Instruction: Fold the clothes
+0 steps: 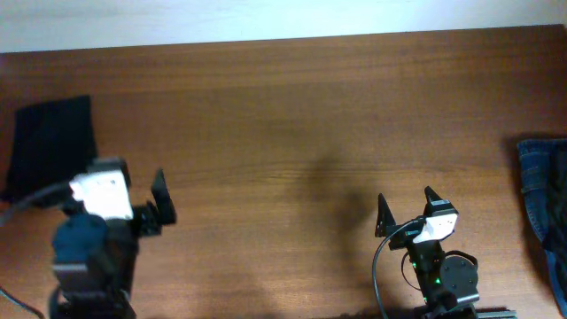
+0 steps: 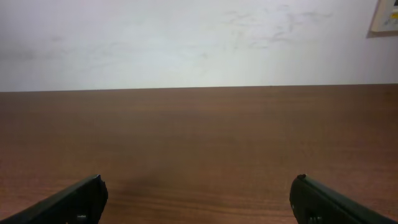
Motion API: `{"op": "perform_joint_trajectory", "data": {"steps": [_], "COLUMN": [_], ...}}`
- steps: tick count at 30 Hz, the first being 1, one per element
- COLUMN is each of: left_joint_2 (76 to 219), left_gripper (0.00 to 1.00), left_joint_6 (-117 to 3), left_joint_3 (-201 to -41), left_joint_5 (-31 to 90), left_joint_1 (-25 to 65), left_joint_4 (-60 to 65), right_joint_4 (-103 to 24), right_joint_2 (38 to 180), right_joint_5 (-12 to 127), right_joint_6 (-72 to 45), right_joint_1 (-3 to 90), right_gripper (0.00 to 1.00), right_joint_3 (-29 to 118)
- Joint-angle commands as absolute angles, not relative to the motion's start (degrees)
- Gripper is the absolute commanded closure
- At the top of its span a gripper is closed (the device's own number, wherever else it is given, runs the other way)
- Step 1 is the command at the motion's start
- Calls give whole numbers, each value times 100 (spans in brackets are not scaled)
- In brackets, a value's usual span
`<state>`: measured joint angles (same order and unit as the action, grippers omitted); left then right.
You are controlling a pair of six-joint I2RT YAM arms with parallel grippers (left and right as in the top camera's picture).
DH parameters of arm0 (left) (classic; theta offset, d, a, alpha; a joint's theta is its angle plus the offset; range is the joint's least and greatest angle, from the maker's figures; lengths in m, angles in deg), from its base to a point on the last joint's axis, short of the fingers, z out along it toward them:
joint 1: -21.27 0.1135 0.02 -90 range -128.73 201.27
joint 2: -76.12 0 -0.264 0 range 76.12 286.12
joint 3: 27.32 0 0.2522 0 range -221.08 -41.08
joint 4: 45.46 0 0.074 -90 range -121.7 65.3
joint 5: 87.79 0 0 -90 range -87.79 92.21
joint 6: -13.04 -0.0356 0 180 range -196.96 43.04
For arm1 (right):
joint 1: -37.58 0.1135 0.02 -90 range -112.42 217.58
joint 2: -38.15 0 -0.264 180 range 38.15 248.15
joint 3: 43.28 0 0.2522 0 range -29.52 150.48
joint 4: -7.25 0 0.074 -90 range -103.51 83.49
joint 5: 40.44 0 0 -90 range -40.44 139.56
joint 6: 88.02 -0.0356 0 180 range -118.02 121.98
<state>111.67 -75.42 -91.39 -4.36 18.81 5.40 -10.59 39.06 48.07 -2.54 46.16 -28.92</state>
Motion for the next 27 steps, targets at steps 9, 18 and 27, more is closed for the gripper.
{"op": "perform_joint_trajectory", "data": {"steps": [9, 18, 27], "left_joint_2": [9724, 9104, 8509], "left_gripper": [1, 1, 1], "left_joint_6": [-7522, -7524, -7527], "left_joint_3": [-6300, -5045, -4424], "left_joint_5": [613, 716, 696], "left_joint_1": [1863, 1863, 1870], "left_joint_4": [-2124, -3593, -3599], "right_joint_4": [-1102, -1102, -1102], "right_joint_2": [3834, 3836, 3834], "right_joint_5": [4756, 4756, 4756], "right_joint_6": [-256, -256, -256], "right_joint_1": [4572, 4572, 4570], "right_gripper": [1, 1, 1], "right_joint_3": [-2921, -2921, -2921]}}
